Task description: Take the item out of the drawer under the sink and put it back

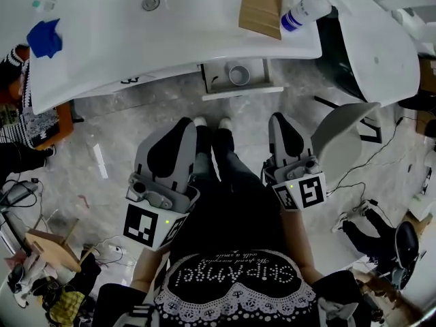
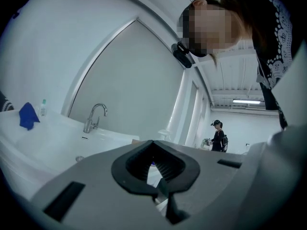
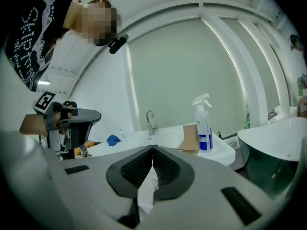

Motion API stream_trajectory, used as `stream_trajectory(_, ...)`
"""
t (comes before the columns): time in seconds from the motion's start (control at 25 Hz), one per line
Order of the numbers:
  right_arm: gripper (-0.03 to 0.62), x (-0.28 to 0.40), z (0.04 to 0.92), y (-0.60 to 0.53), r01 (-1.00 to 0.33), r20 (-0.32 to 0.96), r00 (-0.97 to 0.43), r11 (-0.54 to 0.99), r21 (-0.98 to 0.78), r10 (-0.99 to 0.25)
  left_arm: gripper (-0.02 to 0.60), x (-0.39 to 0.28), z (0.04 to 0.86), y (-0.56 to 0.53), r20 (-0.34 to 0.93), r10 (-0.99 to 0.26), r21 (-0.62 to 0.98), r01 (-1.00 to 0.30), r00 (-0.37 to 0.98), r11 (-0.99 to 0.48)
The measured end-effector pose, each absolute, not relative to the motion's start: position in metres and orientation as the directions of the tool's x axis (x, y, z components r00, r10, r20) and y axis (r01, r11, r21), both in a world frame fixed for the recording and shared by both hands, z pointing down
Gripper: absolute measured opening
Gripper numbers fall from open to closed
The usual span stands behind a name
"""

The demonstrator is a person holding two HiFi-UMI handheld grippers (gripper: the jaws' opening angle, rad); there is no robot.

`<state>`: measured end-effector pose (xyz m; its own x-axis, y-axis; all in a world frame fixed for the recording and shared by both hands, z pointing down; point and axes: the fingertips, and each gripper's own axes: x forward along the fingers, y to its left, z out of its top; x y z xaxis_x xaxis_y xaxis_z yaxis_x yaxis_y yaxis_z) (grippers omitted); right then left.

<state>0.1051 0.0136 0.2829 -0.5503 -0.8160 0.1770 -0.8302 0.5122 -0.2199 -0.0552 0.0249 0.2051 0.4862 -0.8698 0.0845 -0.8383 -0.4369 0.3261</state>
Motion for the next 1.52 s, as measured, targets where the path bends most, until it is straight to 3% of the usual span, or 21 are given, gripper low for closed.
stream_trajectory(0.48,0.02,0.1,0.284,-0.007,-0.849,0.183,-0.523,0.492,-0.191,-0.832,0.005,-0.055,0.196,0.016,0.073,-0.866,0.351,-0.826,0.494,-0.441)
stream_trajectory(1.12,0.027,0.092,0.434,-0.074,-0.783,0.571,-0.595,0.57,-0.25,-0.566,0.005,-0.069,0.216,0.002,0.123,-0.882,0.389,-0.84,0.455,-0.378)
stream_trajectory(1.28,0.101,0.089,0.475,-0.08,-0.771,0.662,-0.574,0.591,-0.238,-0.482,0.005,-0.071,0.225,-0.001,0.141,-0.884,0.408,-0.84,0.446,-0.359)
stream_trajectory(1.52,0.11,0.094,0.525,-0.088,-0.774,0.756,-0.512,0.602,-0.199,-0.409,0.005,-0.066,0.243,-0.002,0.172,-0.876,0.446,-0.829,0.451,-0.339)
